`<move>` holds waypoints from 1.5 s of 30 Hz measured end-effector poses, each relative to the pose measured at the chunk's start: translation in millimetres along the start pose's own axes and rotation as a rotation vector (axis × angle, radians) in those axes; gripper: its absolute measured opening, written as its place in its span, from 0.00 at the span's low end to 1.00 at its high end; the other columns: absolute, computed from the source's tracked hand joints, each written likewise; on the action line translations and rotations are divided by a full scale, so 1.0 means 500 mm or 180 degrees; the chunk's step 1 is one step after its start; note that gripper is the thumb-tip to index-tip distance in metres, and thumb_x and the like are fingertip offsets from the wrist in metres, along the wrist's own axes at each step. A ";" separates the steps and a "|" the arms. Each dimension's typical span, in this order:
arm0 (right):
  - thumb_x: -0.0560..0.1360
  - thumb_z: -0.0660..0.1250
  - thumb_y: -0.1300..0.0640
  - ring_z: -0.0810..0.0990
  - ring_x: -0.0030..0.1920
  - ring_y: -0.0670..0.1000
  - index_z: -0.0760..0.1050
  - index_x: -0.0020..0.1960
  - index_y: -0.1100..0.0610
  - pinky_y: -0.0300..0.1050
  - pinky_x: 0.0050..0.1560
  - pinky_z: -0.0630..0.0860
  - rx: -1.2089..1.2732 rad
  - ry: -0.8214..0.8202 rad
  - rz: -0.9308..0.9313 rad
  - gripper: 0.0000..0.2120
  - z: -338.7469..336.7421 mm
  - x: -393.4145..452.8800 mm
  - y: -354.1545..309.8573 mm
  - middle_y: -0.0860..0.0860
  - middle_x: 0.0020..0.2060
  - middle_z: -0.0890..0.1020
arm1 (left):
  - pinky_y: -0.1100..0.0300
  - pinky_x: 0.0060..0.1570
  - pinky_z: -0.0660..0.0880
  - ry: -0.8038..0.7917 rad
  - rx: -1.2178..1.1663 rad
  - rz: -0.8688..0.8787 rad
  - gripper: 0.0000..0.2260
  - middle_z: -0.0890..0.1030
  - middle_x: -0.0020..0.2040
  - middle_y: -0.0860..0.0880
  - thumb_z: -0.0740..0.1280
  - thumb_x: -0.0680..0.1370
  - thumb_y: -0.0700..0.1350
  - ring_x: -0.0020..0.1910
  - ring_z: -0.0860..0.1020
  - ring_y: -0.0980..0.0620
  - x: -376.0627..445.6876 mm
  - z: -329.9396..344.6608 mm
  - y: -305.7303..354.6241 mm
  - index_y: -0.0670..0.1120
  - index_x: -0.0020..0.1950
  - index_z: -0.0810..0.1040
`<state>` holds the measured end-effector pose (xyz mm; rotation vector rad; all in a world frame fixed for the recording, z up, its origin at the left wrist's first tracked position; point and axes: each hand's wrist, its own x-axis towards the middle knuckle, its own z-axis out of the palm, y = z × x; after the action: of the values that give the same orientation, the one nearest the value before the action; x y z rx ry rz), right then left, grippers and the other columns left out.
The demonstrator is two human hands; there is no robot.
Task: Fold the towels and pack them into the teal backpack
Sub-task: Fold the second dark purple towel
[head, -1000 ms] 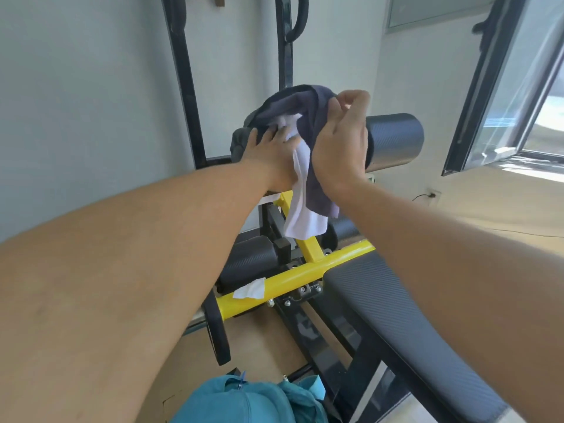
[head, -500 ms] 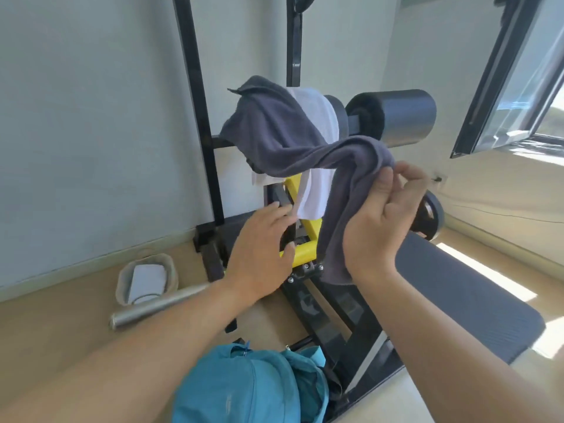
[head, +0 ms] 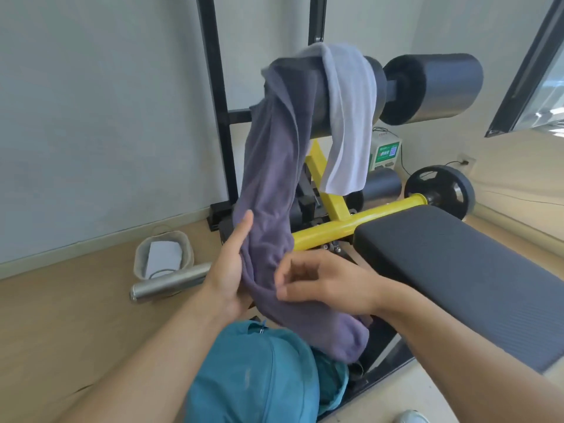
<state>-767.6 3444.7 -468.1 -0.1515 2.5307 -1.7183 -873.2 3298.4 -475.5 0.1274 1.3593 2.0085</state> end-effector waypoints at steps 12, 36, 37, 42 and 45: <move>0.81 0.64 0.44 0.84 0.60 0.52 0.81 0.64 0.54 0.50 0.63 0.78 0.1362 0.0943 0.0992 0.18 0.000 0.005 0.075 0.50 0.57 0.86 | 0.45 0.68 0.74 0.0218 0.0345 -0.0292 0.25 0.85 0.58 0.37 0.68 0.79 0.58 0.60 0.83 0.41 0.038 -0.013 -0.074 0.38 0.61 0.83; 0.81 0.68 0.54 0.85 0.44 0.49 0.83 0.54 0.53 0.50 0.52 0.82 0.0500 0.1748 0.0225 0.06 -0.010 0.000 0.073 0.54 0.44 0.88 | 0.53 0.63 0.70 0.1328 0.2773 -0.0112 0.28 0.77 0.70 0.47 0.69 0.79 0.58 0.69 0.74 0.46 0.039 -0.110 -0.085 0.46 0.74 0.72; 0.81 0.68 0.56 0.85 0.45 0.48 0.84 0.55 0.54 0.48 0.52 0.82 0.0424 0.1472 0.0211 0.07 -0.003 0.000 0.072 0.54 0.45 0.88 | 0.54 0.59 0.72 0.1118 0.2699 0.0110 0.21 0.81 0.64 0.49 0.67 0.80 0.59 0.65 0.78 0.48 0.036 -0.102 -0.080 0.47 0.67 0.79; 0.83 0.63 0.65 0.85 0.55 0.46 0.82 0.62 0.61 0.40 0.57 0.80 0.0051 0.0489 0.0062 0.12 0.024 0.003 0.066 0.52 0.54 0.87 | 0.46 0.61 0.78 -0.0198 0.1995 -0.0204 0.23 0.86 0.53 0.39 0.60 0.81 0.64 0.49 0.82 0.47 0.007 -0.052 -0.074 0.49 0.55 0.86; 0.82 0.64 0.64 0.85 0.55 0.57 0.80 0.60 0.61 0.51 0.60 0.81 0.0086 0.0408 0.0077 0.09 0.028 0.009 0.065 0.59 0.52 0.87 | 0.44 0.62 0.77 -0.0802 0.1695 -0.0645 0.29 0.83 0.61 0.38 0.58 0.77 0.70 0.54 0.80 0.45 0.005 -0.064 -0.073 0.53 0.65 0.83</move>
<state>-771.5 3443.2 -503.6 -0.0093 2.5843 -1.8078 -871.4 3282.4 -521.1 0.4477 1.6332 1.3759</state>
